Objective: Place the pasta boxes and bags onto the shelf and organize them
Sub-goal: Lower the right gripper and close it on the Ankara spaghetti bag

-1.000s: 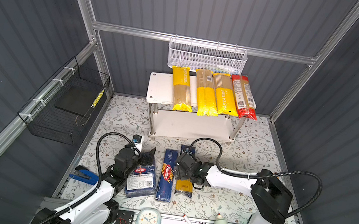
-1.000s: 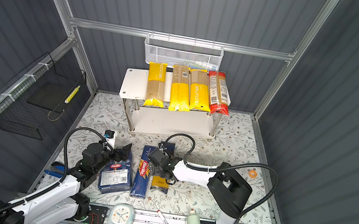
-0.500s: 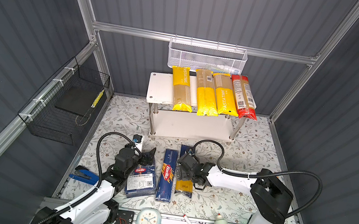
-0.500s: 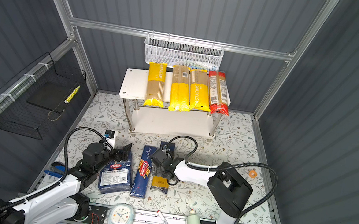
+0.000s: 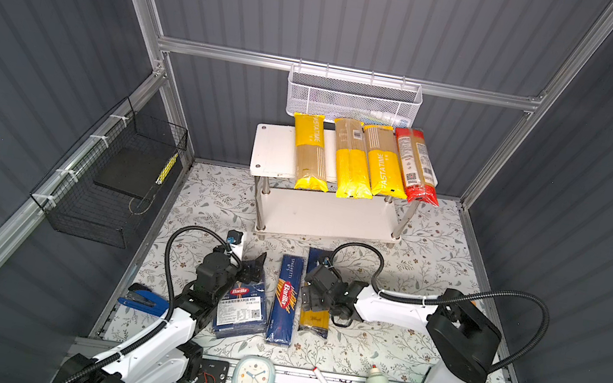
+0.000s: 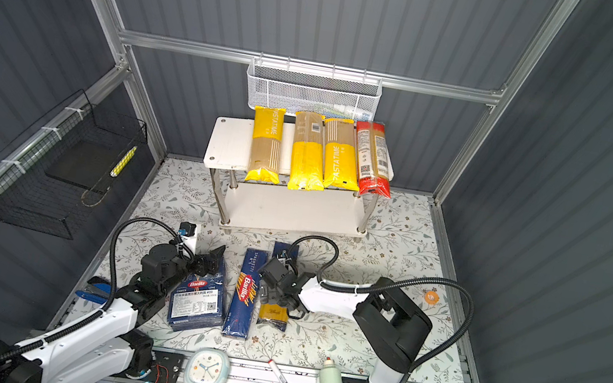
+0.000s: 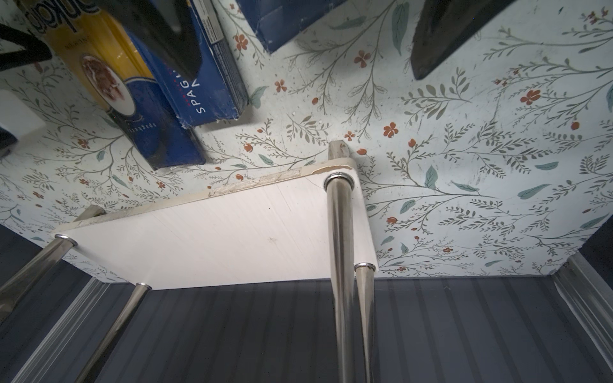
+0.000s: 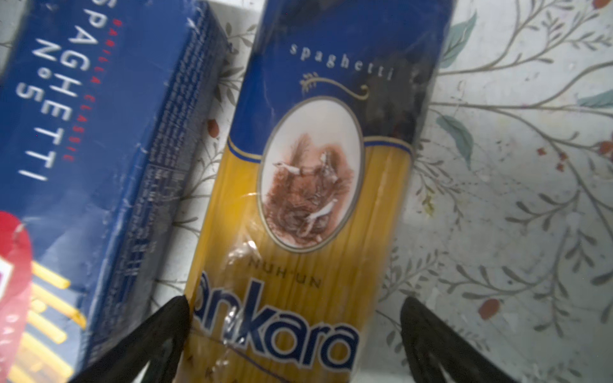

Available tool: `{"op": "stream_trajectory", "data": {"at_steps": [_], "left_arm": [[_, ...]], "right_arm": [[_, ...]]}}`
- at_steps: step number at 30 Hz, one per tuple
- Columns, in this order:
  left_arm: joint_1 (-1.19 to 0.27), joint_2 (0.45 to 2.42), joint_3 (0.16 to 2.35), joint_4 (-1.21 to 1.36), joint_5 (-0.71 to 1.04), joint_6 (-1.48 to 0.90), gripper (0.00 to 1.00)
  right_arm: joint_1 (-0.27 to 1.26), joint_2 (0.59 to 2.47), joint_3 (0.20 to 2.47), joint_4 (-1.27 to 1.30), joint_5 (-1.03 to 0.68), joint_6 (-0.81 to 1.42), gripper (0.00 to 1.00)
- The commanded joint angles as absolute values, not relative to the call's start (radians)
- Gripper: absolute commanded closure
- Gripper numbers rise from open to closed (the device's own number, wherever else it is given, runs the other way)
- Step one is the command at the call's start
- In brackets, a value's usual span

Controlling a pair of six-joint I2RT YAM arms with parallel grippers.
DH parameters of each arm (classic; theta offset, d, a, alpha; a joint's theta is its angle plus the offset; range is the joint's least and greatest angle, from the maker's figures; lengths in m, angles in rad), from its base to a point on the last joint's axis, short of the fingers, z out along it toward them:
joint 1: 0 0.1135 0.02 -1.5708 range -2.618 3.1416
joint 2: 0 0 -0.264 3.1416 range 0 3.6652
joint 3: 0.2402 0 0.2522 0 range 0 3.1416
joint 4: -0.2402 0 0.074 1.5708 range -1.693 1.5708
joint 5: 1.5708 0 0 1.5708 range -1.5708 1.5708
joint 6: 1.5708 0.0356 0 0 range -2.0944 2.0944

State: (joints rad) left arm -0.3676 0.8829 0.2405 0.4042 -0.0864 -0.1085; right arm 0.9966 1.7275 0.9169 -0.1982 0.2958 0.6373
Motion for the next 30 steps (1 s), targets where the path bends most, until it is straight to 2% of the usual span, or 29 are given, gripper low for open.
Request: {"op": "stream_trajectory", "data": {"at_steps": [1, 8, 17, 30], "left_arm": [[-0.368, 0.868, 0.259, 0.418, -0.095, -0.111, 0.01], [-0.368, 0.879, 0.266, 0.416, -0.094, -0.112, 0.01], [-0.368, 0.894, 0.275, 0.414, -0.089, -0.110, 0.01], [-0.368, 0.881, 0.266, 0.417, -0.092, -0.111, 0.01]], "right_arm": [[0.988, 1.696, 0.862, -0.265, 0.303, 0.648, 0.01], [0.979, 1.585, 0.755, -0.246, 0.298, 0.649, 0.01], [0.980, 1.408, 0.672, -0.179, 0.243, 0.533, 0.01], [0.984, 1.486, 0.704, -0.153, 0.209, 0.503, 0.01]]}}
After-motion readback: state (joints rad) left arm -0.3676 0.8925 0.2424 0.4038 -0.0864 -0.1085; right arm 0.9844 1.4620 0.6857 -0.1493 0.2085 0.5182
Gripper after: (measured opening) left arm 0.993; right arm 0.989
